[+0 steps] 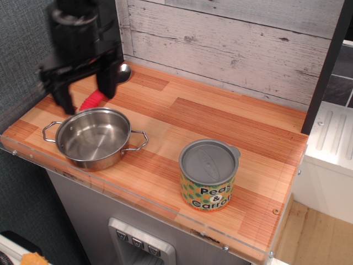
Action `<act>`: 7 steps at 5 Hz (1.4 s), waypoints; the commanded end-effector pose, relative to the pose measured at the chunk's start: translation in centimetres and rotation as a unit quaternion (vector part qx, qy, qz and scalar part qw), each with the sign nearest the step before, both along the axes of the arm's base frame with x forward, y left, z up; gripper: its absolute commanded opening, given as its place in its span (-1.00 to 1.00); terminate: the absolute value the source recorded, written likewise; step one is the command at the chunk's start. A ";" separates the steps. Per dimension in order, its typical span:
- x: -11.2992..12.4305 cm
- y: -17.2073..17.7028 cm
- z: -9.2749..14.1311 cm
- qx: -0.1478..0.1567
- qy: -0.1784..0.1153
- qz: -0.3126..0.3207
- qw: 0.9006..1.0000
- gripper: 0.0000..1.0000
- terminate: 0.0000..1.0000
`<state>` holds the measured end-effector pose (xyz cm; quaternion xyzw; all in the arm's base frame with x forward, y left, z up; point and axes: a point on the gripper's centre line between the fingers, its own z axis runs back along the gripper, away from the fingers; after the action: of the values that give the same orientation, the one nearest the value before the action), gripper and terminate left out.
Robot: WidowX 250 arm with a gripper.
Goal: Move the pot to the front left of the table.
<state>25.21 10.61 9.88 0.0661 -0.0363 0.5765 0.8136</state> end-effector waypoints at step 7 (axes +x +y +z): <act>14.2 0.1 2.2 0.042 -0.115 -0.406 0.906 1.00 -1.00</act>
<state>39.95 11.32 10.06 0.0108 -0.1532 0.2017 0.9673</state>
